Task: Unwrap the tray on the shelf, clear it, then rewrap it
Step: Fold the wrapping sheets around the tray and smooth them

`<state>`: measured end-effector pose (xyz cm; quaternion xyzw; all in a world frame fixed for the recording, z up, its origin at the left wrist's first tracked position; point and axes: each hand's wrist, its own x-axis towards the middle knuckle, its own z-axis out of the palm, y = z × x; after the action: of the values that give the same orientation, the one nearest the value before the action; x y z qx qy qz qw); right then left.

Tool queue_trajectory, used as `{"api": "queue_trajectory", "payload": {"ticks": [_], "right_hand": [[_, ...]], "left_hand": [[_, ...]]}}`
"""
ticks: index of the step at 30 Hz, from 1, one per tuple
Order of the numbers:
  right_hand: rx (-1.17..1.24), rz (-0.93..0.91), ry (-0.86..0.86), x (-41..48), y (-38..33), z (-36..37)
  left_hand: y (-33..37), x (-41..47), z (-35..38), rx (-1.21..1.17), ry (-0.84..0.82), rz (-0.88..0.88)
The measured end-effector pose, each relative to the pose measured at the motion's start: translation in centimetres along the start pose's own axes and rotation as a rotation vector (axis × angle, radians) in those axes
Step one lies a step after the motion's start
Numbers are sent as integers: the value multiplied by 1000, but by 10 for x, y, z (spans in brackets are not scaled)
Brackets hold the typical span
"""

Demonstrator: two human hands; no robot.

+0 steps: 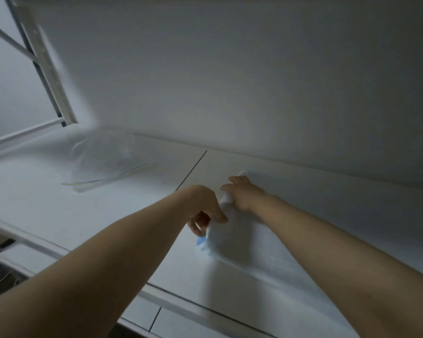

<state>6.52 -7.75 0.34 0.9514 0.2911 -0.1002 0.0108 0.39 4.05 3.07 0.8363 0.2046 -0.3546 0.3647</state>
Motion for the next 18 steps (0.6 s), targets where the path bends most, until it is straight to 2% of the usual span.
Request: {"api": "queue_trajectory", "payload": {"ticks": [3, 6, 9, 13, 18], "right_hand": [[-4, -11, -26, -8, -9, 5], [30, 6, -22, -19, -16, 6], [51, 5, 14, -28, -21, 6], [85, 43, 41, -41, -31, 8], [175, 156, 31, -54, -44, 12]], "left_hand": [[-5, -7, 10, -164, -20, 26], [-9, -14, 16, -216, 11, 78], [-12, -20, 15, 4, 71, 108], [-25, -31, 10, 214, 88, 25], [-34, -32, 17, -17, 0, 96]]}}
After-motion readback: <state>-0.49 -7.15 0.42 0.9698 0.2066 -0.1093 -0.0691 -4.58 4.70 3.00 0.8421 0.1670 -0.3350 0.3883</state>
